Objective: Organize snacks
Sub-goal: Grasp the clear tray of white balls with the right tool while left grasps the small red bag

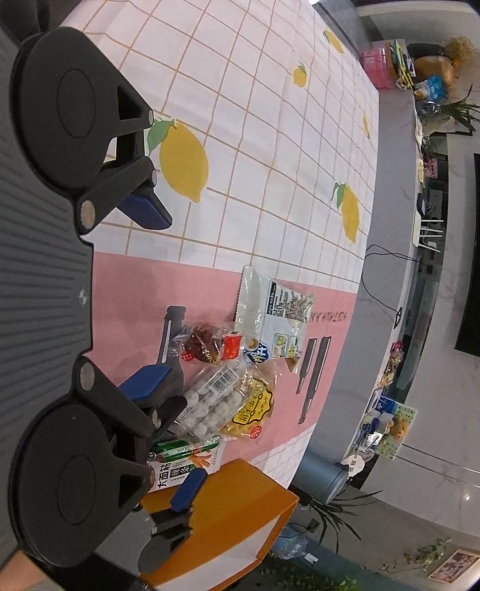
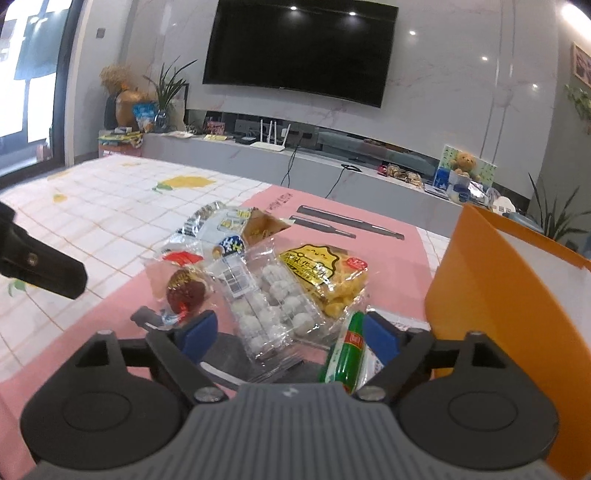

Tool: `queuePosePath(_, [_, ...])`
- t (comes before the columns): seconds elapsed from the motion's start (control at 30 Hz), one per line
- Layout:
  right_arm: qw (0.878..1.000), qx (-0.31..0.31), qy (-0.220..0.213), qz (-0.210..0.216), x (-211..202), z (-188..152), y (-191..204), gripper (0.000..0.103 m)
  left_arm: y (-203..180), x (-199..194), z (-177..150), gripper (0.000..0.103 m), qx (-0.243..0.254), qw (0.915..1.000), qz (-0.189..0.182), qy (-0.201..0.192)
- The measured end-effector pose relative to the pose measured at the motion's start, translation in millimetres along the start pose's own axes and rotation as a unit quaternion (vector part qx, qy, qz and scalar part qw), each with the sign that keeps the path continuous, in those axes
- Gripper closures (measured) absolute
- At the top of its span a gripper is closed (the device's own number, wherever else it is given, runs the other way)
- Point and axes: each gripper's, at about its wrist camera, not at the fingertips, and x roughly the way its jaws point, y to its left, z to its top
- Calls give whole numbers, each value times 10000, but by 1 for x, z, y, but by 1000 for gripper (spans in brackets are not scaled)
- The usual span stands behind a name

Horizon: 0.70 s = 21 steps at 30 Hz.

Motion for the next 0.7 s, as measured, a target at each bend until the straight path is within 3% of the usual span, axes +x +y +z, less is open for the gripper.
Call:
queuePosePath(0.17, [9992, 170, 312, 185, 18, -1, -7, 9, -5, 3, -2, 6, 112, 9999, -33, 78])
queuePosePath(0.37, [9982, 382, 280, 374, 24, 2, -13, 8, -5, 8, -4, 6, 90, 9998, 19, 173])
queuePosePath(0.4, [9981, 378, 248, 408, 24, 2, -13, 9, -5, 8, -5, 6, 74, 9998, 21, 183])
queuePosePath(0.47, [9986, 327, 157, 382, 22, 1, -12, 23, -4, 9, -5, 6, 53, 9998, 24, 212])
queuePosePath(0.53, [9993, 197, 127, 302, 21, 1, -9, 30, -4, 9, -5, 6, 26, 9997, 18, 232])
queuePosePath(0.7, [9994, 36, 113, 315, 19, 0, -5, 33, -3, 9, -5, 6, -4, 9997, 25, 250])
